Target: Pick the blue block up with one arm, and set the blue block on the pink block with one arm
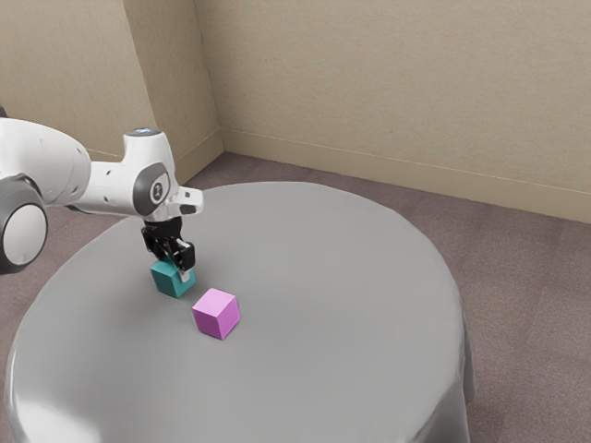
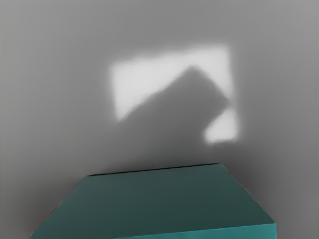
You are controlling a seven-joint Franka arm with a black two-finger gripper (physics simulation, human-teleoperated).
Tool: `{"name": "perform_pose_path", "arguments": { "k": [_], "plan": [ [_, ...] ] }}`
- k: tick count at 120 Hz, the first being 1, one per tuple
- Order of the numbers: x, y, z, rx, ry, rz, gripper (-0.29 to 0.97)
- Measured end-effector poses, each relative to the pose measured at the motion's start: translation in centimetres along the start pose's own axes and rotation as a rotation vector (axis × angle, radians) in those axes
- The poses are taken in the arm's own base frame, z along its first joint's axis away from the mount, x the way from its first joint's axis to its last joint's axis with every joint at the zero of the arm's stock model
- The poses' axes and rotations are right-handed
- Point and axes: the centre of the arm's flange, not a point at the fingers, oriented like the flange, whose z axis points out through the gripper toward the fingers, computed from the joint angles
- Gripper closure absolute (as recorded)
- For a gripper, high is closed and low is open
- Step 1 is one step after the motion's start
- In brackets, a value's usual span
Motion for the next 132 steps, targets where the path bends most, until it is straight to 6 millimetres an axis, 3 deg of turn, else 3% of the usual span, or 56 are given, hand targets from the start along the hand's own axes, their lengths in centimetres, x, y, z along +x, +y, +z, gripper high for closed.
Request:
{"name": "perform_pose_path", "arguments": {
  "k": [28,48,76,132],
  "plan": [
    [0.3,0.3,-1.7,0.006,0.026,0.004,0.27],
    [0.5,1.5,-7.1,0.016,0.104,0.02,0.29],
    [0.0,5.3,-10.3,-0.004,0.134,0.054,0.29],
    [-4.4,11.2,-10.1,-0.026,0.089,0.059,0.29]
  ]
}}
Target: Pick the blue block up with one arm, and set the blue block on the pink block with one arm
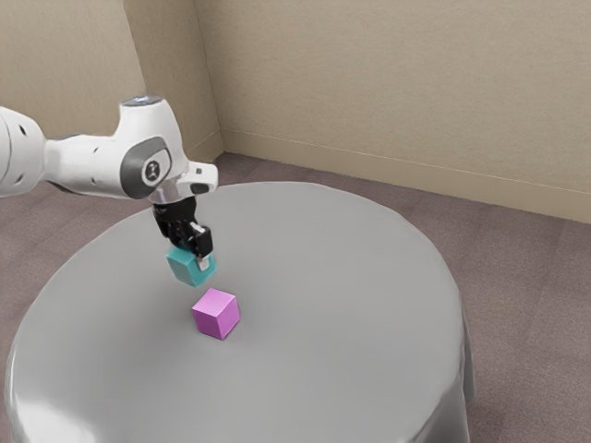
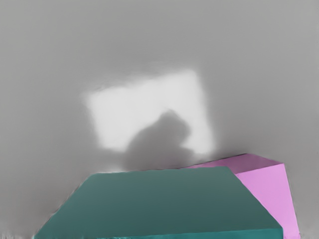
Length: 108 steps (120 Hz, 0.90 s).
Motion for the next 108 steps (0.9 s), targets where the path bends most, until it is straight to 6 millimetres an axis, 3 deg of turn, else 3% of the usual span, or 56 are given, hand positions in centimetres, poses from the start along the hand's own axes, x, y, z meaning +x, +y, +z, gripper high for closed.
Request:
{"name": "perform_pose_path", "arguments": {
  "k": [59,108],
  "plan": [
    [-0.2,3.9,0.5,0.032,-0.009,-0.03,0.29],
    [-0.7,4.9,1.8,0.026,-0.036,-0.124,0.29]
  ]
}}
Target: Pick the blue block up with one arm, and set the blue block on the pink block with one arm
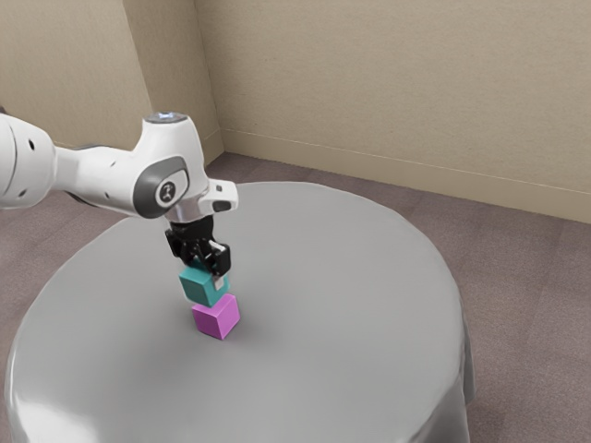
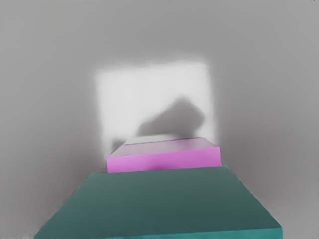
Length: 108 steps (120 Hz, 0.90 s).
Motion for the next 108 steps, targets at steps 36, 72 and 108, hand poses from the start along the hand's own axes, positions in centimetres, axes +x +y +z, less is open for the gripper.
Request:
{"name": "perform_pose_path", "arguments": {
  "k": [36,72,108],
  "plan": [
    [-0.47,0.7,0.28,-0.004,-0.009,-0.042,0.29],
    [-0.43,0.54,0.31,0.013,-0.011,-0.057,0.29],
    [-0.34,0.51,0.38,0.026,-0.007,-0.048,0.17]
  ]
}}
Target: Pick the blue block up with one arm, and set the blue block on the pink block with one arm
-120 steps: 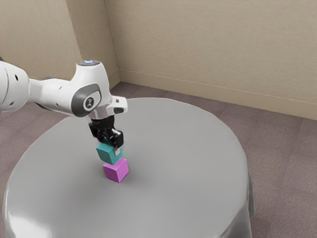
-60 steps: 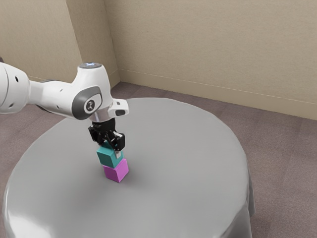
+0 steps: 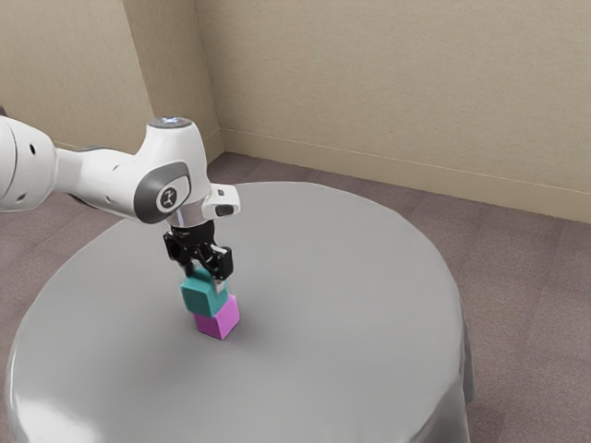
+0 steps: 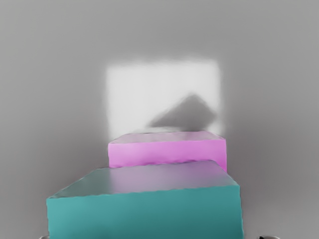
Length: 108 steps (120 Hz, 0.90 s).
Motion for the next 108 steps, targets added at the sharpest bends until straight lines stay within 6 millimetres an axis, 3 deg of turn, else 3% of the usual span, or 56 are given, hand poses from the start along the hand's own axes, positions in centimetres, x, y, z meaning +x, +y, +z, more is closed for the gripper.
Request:
{"name": "perform_pose_path", "arguments": {
  "k": [23,32,41,48,56,108],
  "plan": [
    [0.1,0.1,-0.2,0.0,0.006,0.003,0.07],
    [0.1,-0.2,-1.5,0.003,0.026,0.004,0.05],
    [0.4,-0.9,-6.0,0.024,0.088,0.012,0.03],
    [0.3,-1.5,-11.8,0.048,0.16,0.022,0.03],
    [-0.3,-2.1,-14.3,0.066,0.172,0.027,0.02],
    [-1.6,-4.7,-11.2,0.086,0.004,0.014,0.0]
  ]
}}
